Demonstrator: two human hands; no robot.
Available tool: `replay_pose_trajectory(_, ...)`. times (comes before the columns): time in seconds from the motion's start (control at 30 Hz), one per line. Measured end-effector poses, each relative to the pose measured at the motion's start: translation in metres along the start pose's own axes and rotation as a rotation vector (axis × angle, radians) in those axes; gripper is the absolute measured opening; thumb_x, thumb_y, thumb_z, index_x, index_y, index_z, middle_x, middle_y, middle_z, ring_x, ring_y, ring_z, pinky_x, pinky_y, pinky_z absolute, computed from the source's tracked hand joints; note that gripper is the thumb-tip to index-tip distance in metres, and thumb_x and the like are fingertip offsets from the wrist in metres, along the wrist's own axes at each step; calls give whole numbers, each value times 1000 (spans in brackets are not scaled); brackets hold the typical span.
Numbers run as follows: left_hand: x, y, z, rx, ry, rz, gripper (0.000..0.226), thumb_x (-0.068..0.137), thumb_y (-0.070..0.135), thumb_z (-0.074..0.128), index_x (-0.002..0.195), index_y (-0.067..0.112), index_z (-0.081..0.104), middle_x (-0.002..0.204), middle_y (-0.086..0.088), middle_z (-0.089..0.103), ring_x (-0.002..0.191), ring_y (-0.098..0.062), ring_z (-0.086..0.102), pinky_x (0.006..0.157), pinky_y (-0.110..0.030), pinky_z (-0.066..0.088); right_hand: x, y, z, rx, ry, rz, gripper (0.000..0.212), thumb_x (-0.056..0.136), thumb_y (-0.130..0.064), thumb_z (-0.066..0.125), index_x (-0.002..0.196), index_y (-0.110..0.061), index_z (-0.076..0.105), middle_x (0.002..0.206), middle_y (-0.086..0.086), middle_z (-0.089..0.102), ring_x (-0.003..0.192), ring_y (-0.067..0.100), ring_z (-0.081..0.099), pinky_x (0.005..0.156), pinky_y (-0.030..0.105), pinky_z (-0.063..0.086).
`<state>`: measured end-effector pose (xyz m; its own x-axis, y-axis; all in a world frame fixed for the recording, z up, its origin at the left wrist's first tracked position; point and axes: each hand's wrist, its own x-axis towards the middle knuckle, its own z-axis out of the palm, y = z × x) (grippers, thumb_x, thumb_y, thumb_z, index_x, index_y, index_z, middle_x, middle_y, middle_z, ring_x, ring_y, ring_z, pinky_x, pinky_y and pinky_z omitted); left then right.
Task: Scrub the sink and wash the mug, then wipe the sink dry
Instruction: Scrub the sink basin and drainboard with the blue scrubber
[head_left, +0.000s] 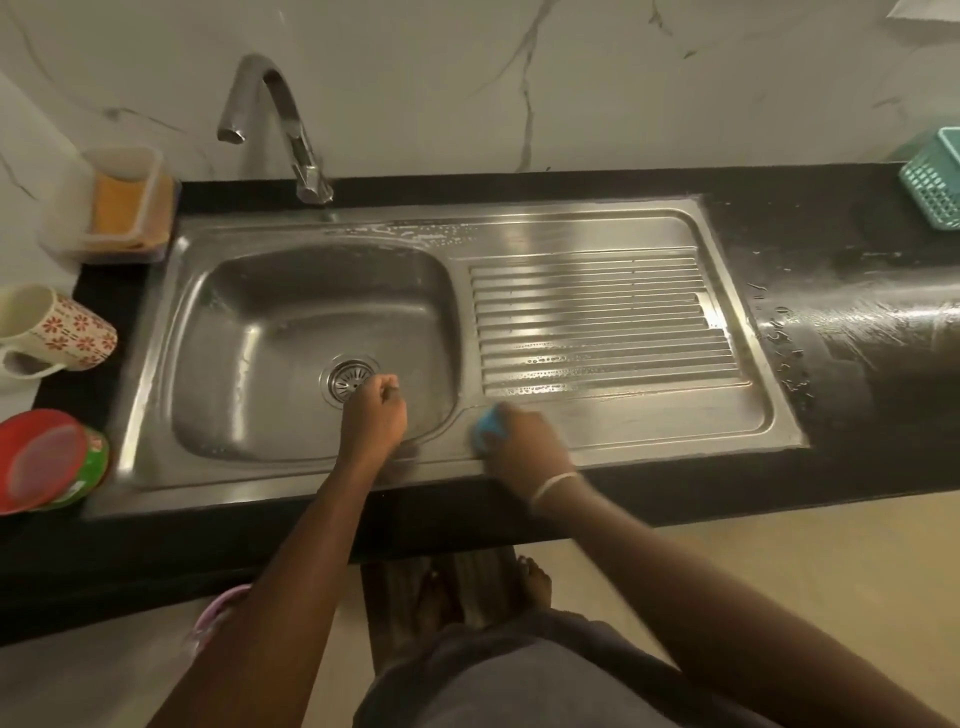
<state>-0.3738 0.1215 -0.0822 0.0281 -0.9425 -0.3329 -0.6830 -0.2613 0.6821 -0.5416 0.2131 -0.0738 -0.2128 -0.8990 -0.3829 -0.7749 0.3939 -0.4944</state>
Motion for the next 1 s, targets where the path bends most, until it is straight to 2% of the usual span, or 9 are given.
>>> replay_pose_trajectory(0.1, 2, 1, -3, 6, -9, 21, 31, 102, 23, 42, 122, 8, 61, 120, -10, 65, 99, -18, 58, 80, -24, 35, 0, -52, 24, 24, -69, -84, 24, 94, -27, 61, 112, -12, 60, 104, 13, 68, 95, 30, 66, 80, 36, 51)
replay_pose_trajectory(0.17, 6, 0, -2, 2, -34, 31, 32, 101, 23, 43, 123, 8, 61, 125, -8, 63, 108, -19, 58, 85, -24, 36, 1, -33, 14, 54, -63, -79, 24, 93, -29, 63, 110, -13, 61, 101, 10, 68, 95, 28, 66, 78, 31, 47)
replay_pose_trajectory(0.27, 10, 0, 5, 4, -76, 33, 31, 100, 23, 44, 122, 10, 62, 126, -7, 63, 117, -23, 57, 88, -25, 36, -7, 49, -29, 116, 59, 90, 28, 89, -29, 71, 111, -12, 65, 97, 4, 67, 90, 22, 66, 81, 29, 52)
replay_pose_trajectory(0.4, 5, 4, 26, 87, -149, 91, 30, 98, 24, 44, 110, 10, 68, 115, -11, 68, 110, -28, 61, 80, -25, 37, -17, 169, -111, 70, 307, 406, 38, 87, -20, 75, 118, 0, 67, 109, 20, 69, 101, 35, 66, 86, 33, 49)
replay_pose_trajectory(0.5, -2, 12, 38, 100, -173, 107, 29, 98, 23, 44, 106, 11, 69, 110, -9, 69, 101, -26, 62, 77, -26, 36, -15, 199, -150, -3, 363, 503, 32, 89, -22, 70, 111, 0, 68, 108, 25, 69, 98, 37, 66, 81, 31, 45)
replay_pose_trajectory(0.63, -4, 25, 42, 120, -128, 105, 28, 99, 23, 43, 108, 12, 67, 108, -8, 68, 85, -11, 50, 75, -26, 35, -14, 136, -105, -62, 181, 365, 22, 93, -18, 60, 108, -2, 64, 103, 19, 67, 97, 36, 65, 74, 33, 45)
replay_pose_trajectory(0.73, -1, 38, 45, 113, -73, 54, 28, 99, 24, 43, 111, 13, 67, 113, -6, 67, 91, -15, 54, 78, -27, 36, -6, 56, -40, -52, -3, 61, 21, 96, -26, 52, 108, -11, 61, 102, 12, 66, 94, 31, 66, 78, 39, 52)
replay_pose_trajectory(0.83, -2, 45, 51, 110, -28, 22, 28, 96, 20, 45, 108, 9, 68, 114, -9, 68, 105, -26, 60, 81, -27, 37, 0, -8, -15, -24, -100, -151, 18, 96, -17, 53, 108, -9, 62, 102, 14, 69, 93, 31, 67, 81, 43, 56)
replay_pose_trajectory(1.0, -7, 49, 72, 162, 4, -48, 30, 96, 22, 47, 110, 7, 69, 114, -14, 68, 107, -30, 61, 82, -31, 40, 12, 53, -56, 2, -77, -127, 20, 93, -27, 58, 107, -12, 62, 104, 15, 69, 96, 34, 66, 83, 44, 56)
